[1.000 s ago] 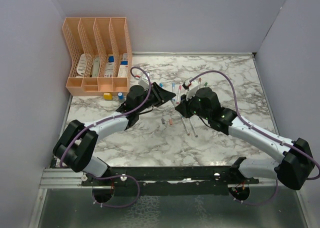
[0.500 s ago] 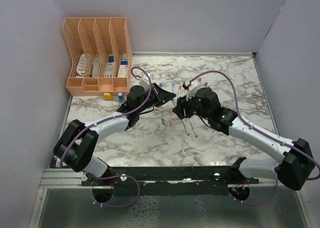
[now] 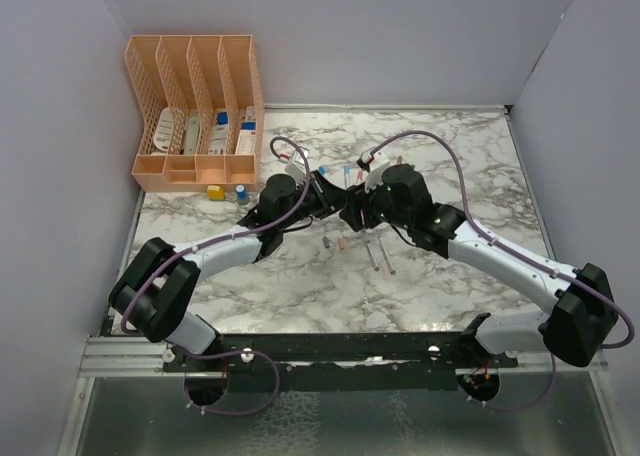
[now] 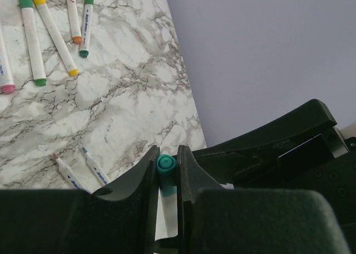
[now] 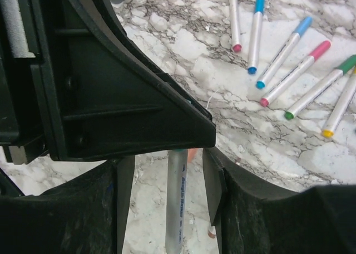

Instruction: Open the pen caps

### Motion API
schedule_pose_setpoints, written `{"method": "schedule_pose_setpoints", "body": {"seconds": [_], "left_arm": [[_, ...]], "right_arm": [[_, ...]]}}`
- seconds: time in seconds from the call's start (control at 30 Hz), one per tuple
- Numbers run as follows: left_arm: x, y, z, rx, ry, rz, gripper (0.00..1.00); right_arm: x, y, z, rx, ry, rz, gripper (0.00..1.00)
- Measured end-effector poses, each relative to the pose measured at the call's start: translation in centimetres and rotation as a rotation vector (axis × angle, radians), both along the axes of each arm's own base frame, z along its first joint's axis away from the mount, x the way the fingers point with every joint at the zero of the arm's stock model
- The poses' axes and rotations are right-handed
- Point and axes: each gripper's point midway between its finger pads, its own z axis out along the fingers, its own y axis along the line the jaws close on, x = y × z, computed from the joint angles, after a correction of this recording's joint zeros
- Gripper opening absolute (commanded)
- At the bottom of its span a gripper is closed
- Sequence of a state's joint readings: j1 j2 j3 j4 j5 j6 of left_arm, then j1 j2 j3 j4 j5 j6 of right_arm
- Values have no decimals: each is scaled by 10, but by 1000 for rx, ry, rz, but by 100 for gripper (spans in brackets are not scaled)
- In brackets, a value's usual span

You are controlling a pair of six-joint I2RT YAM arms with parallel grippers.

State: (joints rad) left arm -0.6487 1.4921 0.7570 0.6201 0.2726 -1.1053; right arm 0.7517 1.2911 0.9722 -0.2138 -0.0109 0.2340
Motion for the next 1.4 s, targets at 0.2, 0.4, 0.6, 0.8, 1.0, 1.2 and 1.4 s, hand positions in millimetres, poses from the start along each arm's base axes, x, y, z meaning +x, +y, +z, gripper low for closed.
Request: {"method": "schedule_pose_setpoints", "body": {"seconds": [0.2,0.4,0.6,0.8,1.0,1.2,1.4], "left_arm": [[-2,-2,0,0,-1,-5,0],[-3,-3,0,1,-1,-9,0],[-3,-3,0,3,-4,-10,0],[2,2,-1,9,-8,9,0],[3,13,5,-7,-7,3,0],[13,24,8,-2,-22,12,0],[93,103,1,55,-43,328,0]], "right_arm": [[0,-1,-12,-29,35,-9,44],[0,-2,-14,-32,39,-14,28],[1,-3,-14,-33,42,-23,4],[1,-3,-15,-33,46,-29,1],[2,0,-11,7,17,-23,1],[-18,-8,-17,35,34,3,1],[-47,-34,-42,-36,117,3,1]]}}
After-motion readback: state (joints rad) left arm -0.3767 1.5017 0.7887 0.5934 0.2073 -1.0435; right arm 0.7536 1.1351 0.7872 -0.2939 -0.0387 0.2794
